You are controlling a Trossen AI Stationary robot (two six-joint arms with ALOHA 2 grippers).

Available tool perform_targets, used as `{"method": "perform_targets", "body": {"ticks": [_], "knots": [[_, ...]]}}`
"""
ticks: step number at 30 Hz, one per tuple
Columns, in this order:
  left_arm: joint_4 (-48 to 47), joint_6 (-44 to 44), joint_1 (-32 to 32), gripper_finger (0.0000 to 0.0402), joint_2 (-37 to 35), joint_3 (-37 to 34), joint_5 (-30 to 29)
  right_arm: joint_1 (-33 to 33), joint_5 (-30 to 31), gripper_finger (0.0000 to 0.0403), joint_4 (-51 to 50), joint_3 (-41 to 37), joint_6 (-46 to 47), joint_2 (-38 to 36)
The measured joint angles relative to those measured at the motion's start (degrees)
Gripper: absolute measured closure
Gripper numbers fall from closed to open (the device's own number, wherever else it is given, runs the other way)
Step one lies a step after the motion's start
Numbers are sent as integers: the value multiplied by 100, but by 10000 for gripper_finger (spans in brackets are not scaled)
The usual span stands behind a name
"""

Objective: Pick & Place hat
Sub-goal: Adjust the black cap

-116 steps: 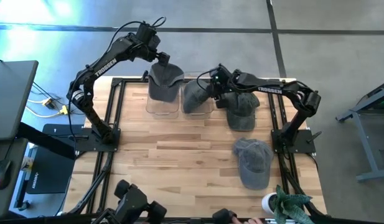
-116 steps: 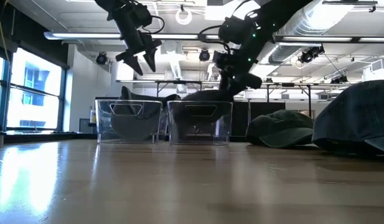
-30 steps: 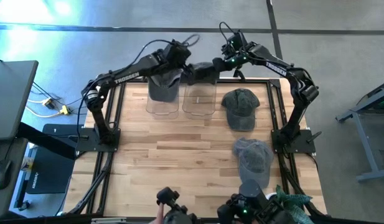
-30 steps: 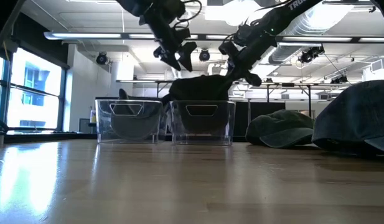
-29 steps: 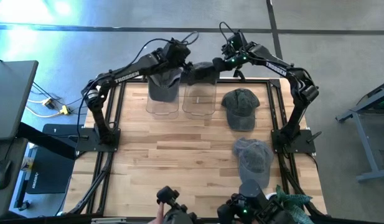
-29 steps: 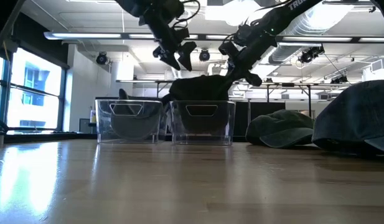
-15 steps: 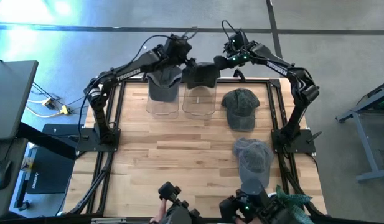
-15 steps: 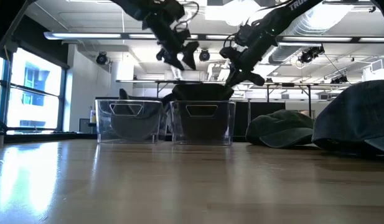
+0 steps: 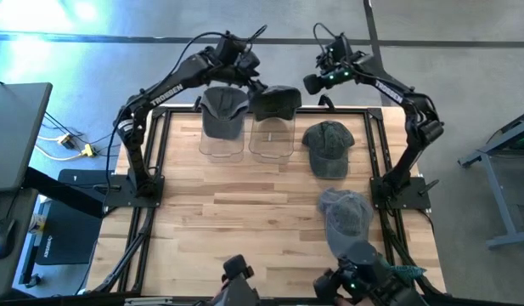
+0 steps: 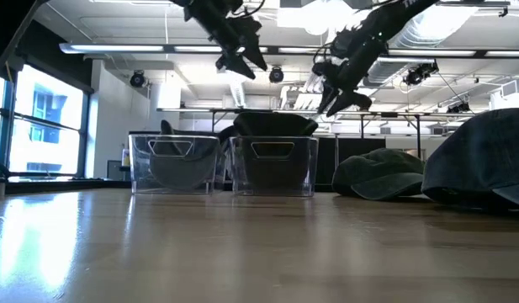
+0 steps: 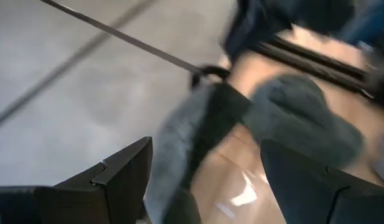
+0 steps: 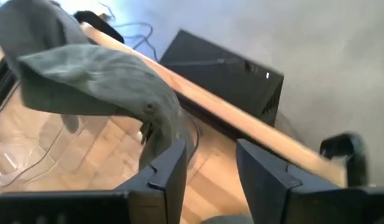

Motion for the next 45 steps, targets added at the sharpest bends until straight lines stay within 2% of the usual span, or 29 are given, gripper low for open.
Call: {"method": "perform_targets", "body": {"ticks": [2,7,11,15,24,28,35,45], "knots": [[-220,233,66,110,3,-42,440,0,-68,268,38,0,-212,-113],[-248,516,-10,110,318,-97,558,95,-1029,268,54,-1,-658,-187],[-139,585,-29,110,717,-110,502,298,-920,268,30,-11,-757,-179],[-8,890,-77,110,969,-116,-40,416,-845,268,29,-11,-765,-185],[1465,921,-177,110,1266,-85,-1889,433,-780,268,-12,-13,-517,-212],[1596,883,-190,110,1328,-122,-2336,459,-788,268,-13,-13,-456,-212],[1669,876,-226,110,1305,-98,-2144,569,-717,268,-15,-15,-471,-212],[34,372,-242,110,1305,922,-1171,586,-357,268,-159,-15,-505,-212]]}}
